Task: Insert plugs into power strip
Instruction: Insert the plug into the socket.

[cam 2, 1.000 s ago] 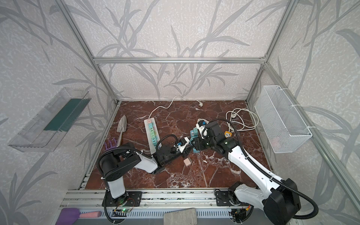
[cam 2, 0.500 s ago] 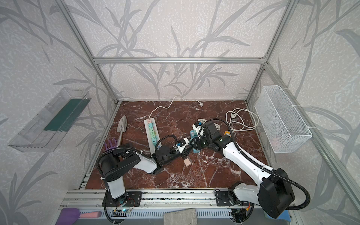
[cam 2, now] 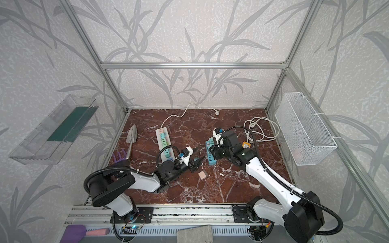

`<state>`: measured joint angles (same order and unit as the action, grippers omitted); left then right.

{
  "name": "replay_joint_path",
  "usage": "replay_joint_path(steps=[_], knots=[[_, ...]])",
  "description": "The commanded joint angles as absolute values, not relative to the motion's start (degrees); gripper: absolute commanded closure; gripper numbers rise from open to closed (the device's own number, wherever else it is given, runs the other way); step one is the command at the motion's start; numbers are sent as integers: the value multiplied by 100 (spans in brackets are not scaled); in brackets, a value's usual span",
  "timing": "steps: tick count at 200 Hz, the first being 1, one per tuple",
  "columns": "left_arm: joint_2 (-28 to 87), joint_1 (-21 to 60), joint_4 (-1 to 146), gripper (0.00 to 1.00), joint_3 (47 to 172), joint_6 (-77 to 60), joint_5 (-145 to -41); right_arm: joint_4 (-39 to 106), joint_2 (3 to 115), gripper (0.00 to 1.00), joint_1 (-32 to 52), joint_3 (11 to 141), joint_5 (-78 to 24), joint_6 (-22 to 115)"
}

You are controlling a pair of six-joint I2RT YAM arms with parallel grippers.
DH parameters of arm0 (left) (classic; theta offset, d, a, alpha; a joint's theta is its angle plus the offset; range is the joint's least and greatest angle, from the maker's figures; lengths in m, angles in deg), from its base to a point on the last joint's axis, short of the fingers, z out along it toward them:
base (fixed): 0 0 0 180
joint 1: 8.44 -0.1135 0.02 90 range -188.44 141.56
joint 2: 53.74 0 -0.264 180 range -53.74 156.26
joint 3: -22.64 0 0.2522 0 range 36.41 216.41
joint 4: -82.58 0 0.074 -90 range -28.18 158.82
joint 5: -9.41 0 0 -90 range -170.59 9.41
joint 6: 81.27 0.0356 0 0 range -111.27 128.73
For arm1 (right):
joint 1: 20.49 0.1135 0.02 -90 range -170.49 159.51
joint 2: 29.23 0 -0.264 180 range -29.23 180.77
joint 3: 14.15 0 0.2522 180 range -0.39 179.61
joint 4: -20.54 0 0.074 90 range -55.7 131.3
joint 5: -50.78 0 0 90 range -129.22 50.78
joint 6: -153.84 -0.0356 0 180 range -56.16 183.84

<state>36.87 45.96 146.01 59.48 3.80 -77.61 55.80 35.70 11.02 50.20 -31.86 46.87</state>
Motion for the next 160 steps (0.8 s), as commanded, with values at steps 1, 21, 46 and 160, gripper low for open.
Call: replay_joint_path(steps=[1, 21, 46, 160], knots=[[3134, 4597, 14050, 34, 5884, -292, -7253, 5417, 3387, 100, 1083, 4906, -3865, 4658], [2378, 4580, 12269, 34, 6204, -749, -6803, 5220, 3477, 100, 1097, 4760, -3966, 4641], [1721, 4464, 9296, 34, 7146, -1390, -6340, 4862, 3574, 100, 1125, 4452, -4095, 4551], [1453, 3279, 7965, 34, 7086, -3115, -7506, 3200, 4654, 100, 1202, 3986, -4545, 4537]])
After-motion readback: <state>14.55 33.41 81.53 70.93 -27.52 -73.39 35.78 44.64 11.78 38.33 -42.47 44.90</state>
